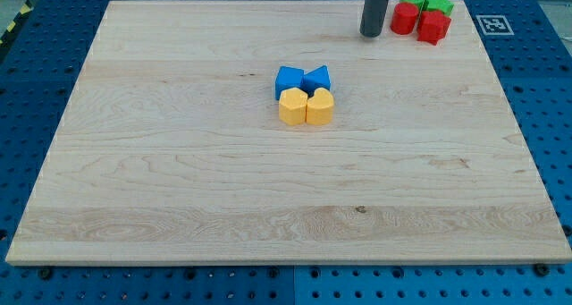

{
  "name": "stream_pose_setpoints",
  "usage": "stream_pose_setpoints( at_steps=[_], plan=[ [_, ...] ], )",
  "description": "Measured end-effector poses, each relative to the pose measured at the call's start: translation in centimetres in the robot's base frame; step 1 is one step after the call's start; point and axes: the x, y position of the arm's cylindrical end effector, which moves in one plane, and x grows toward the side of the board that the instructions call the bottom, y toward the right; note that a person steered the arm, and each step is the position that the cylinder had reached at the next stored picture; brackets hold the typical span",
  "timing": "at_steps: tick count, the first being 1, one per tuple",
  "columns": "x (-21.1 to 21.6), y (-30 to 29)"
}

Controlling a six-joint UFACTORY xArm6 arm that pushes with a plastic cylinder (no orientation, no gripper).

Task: Place arm parallel right to yellow heart

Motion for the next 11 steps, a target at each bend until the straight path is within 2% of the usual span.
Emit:
stream_pose_setpoints(
  at_steps=[1, 2, 3, 5, 7, 8, 10, 11],
  plan=[
    [2.7, 0.0],
    [2.9, 0.0],
    [6.4, -0.7],
    [10.0, -0.9],
    [11.4, -0.9],
    [14.6, -1.4],
    [15.4, -1.8],
    [16.0, -6.2]
  ],
)
